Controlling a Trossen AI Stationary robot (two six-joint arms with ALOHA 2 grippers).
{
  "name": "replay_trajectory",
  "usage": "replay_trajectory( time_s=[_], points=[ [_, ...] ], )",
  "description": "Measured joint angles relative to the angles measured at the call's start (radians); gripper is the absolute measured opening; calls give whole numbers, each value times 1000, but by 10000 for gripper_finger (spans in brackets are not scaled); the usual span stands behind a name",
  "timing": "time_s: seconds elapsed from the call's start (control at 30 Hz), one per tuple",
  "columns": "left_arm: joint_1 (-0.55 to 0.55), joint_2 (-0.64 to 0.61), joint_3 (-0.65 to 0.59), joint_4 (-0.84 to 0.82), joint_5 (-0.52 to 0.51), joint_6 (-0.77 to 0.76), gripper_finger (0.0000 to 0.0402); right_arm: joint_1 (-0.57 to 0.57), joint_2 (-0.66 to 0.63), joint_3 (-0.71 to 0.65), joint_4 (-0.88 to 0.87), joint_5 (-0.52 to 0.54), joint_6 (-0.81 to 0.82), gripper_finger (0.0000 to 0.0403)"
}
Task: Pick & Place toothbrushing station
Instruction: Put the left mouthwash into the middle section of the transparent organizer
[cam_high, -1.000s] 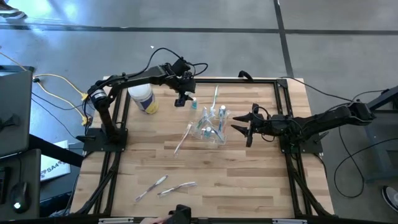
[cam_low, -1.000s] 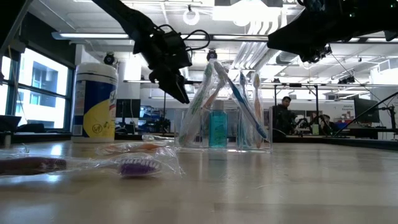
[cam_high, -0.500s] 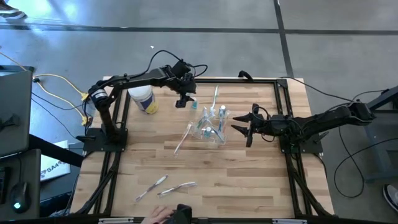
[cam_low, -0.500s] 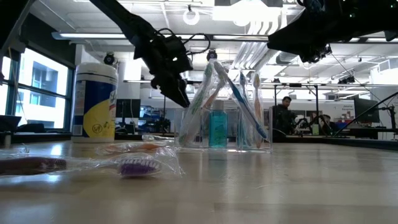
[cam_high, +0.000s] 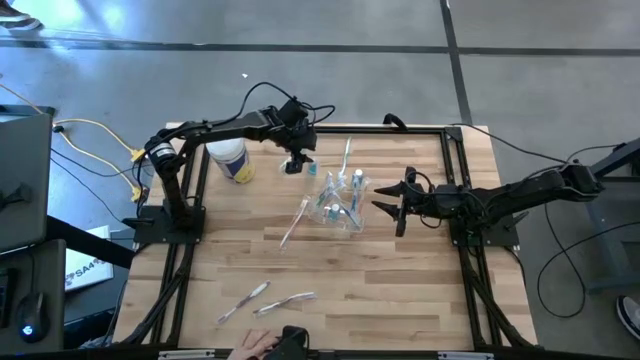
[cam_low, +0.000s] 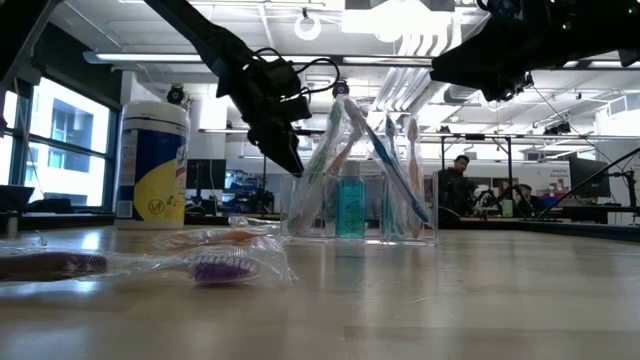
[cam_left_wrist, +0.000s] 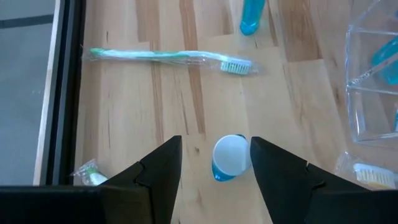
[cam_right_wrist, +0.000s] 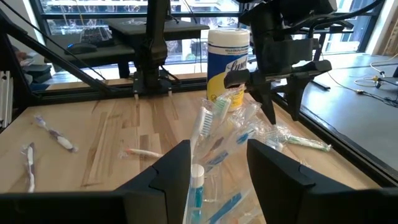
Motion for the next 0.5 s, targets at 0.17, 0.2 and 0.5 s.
replay_trajectory(
  time_s=[0.17,0.2,0.5],
  points=[
    [0,0,0,-3,6,0,189,0,0,0,0,0,0,151],
    [0,0,0,-7,7,0,189,0,0,0,0,0,0,151],
    [0,0,0,-25,6,8,189,0,0,0,0,0,0,151]
  ],
)
